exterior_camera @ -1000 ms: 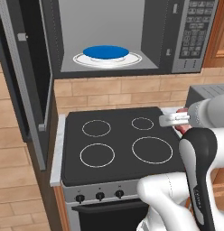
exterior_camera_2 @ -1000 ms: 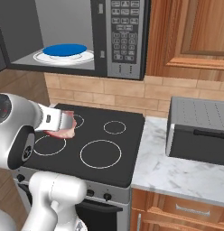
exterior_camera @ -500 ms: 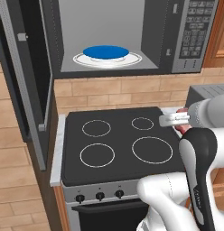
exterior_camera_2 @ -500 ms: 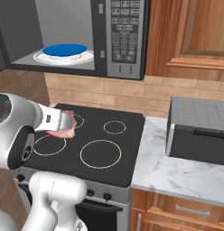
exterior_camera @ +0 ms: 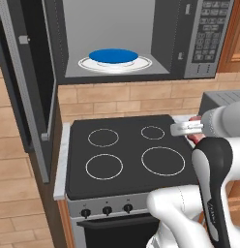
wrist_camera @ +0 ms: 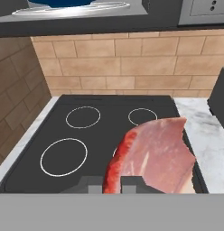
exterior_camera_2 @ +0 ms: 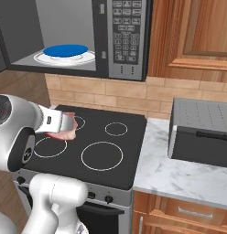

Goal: Transport the steak from the fridge to the microwave and turn on the microwave.

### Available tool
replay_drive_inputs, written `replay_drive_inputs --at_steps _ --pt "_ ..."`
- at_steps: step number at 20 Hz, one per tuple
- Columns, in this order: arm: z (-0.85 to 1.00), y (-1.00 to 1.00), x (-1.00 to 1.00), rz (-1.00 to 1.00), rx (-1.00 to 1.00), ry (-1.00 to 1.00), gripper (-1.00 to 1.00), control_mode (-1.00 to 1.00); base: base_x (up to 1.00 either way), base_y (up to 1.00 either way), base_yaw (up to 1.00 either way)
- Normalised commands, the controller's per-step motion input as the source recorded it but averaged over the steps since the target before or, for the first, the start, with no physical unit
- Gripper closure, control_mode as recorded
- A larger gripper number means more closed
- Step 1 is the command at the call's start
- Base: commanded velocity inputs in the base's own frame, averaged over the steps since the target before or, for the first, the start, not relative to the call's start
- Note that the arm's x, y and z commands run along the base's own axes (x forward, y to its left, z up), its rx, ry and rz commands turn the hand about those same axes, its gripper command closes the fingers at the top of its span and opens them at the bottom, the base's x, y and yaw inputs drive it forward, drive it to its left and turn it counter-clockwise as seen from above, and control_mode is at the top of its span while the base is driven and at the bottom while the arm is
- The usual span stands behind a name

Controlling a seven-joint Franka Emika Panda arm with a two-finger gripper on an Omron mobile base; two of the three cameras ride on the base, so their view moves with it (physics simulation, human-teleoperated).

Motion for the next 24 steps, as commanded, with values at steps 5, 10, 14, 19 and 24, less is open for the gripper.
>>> replay_drive_inputs --at_steps 5,10,14,19,24 --pt "0.06 0.04 -0.04 0.00 0.00 -0.04 1.00 -1.00 0.00 0.00 0.00" --pt "0.29 0.16 -0.05 0.01 0.00 -0.01 1.00 -1.00 0.00 0.00 0.00" --pt "0.45 0.17 -0.05 0.04 0.00 0.00 1.00 -1.00 0.00 0.00 0.00" --pt "0.48 0.17 -0.01 0.06 0.00 0.00 1.00 -1.00 0.00 0.00 0.00" --pt "0.40 0.19 0.00 0.14 0.00 0.00 1.00 -1.00 0.00 0.00 0.00"
